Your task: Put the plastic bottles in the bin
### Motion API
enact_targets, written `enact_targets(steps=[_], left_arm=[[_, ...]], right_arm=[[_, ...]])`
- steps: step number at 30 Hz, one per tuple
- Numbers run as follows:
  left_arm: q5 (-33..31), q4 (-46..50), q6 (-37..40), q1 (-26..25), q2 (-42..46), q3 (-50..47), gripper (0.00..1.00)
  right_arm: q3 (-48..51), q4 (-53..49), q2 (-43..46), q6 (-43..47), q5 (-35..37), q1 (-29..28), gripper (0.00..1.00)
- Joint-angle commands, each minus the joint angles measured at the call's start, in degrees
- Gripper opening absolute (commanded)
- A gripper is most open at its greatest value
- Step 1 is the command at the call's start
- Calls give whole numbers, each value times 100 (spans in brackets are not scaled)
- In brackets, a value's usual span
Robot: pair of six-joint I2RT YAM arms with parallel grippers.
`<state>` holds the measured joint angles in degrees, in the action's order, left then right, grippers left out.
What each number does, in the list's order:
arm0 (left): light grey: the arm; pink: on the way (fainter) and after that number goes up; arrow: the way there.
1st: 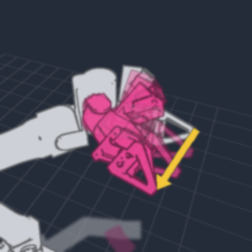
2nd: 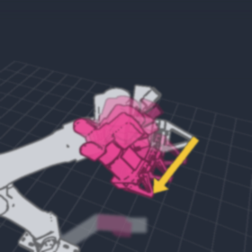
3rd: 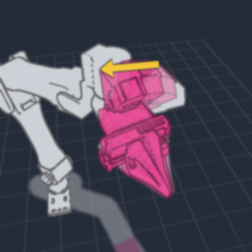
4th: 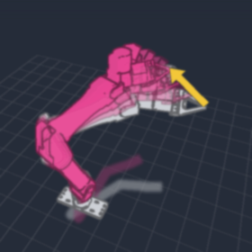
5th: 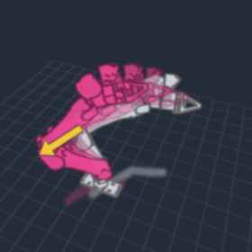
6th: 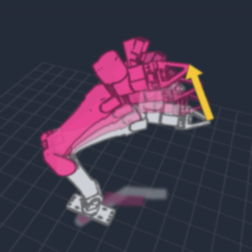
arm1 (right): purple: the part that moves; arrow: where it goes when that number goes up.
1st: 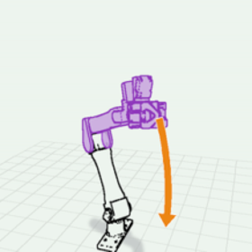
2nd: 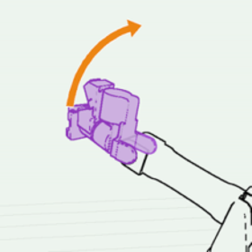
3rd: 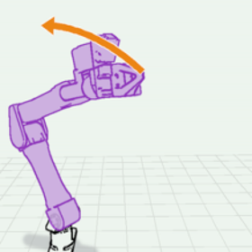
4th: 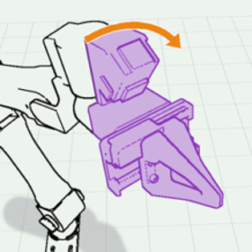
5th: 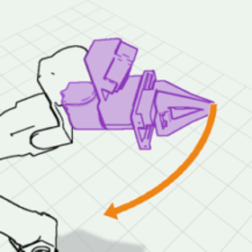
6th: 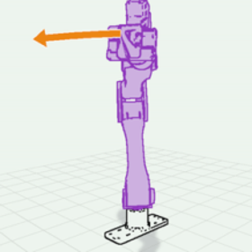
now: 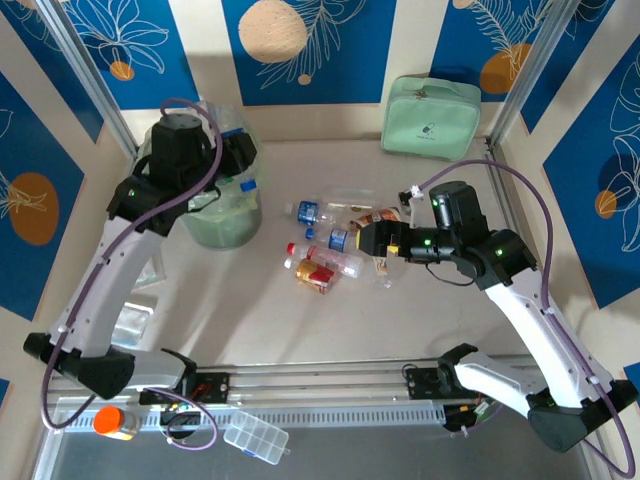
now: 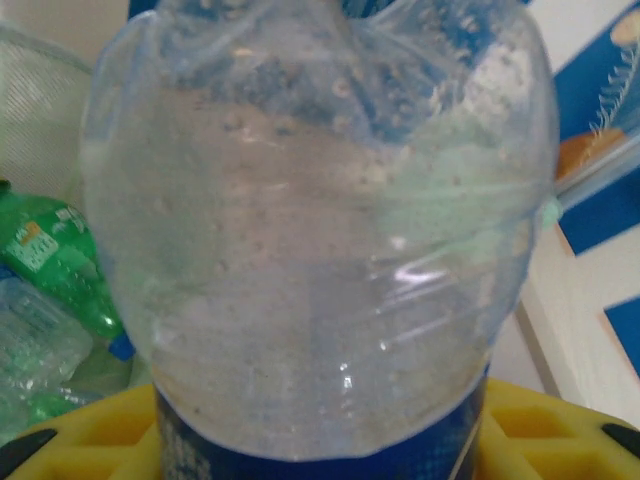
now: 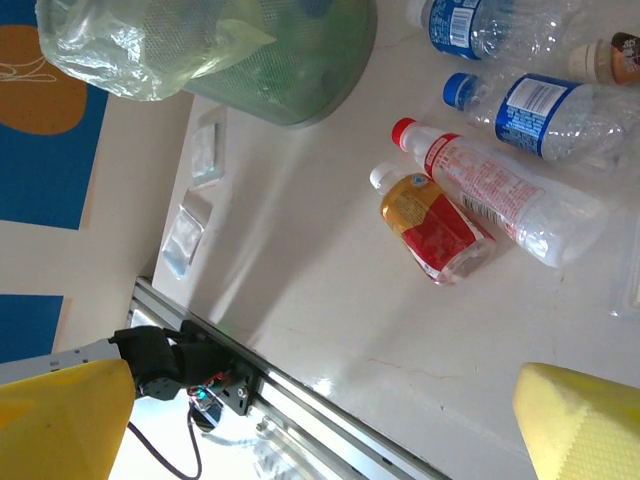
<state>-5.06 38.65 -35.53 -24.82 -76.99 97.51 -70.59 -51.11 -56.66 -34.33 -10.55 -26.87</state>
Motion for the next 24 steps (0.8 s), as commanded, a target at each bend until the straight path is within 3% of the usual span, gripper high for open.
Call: enact_targets(steps=[1,11,19,24], left_arm=[[-74,108,-337,235,-320,645,39],[-601,415,-351,585,-1607,2576,38],[-126,265,-1136,1300,-2356,3153,37],[34,633,-1948,1462,-2656,3147,33]], right_arm=[[-90,-312,125,191,51,24,97],[-211,-624,221,459,136,33,98],[-205,-628,362,570,26,73,98],[-229,-731,424,590,130,77,98]])
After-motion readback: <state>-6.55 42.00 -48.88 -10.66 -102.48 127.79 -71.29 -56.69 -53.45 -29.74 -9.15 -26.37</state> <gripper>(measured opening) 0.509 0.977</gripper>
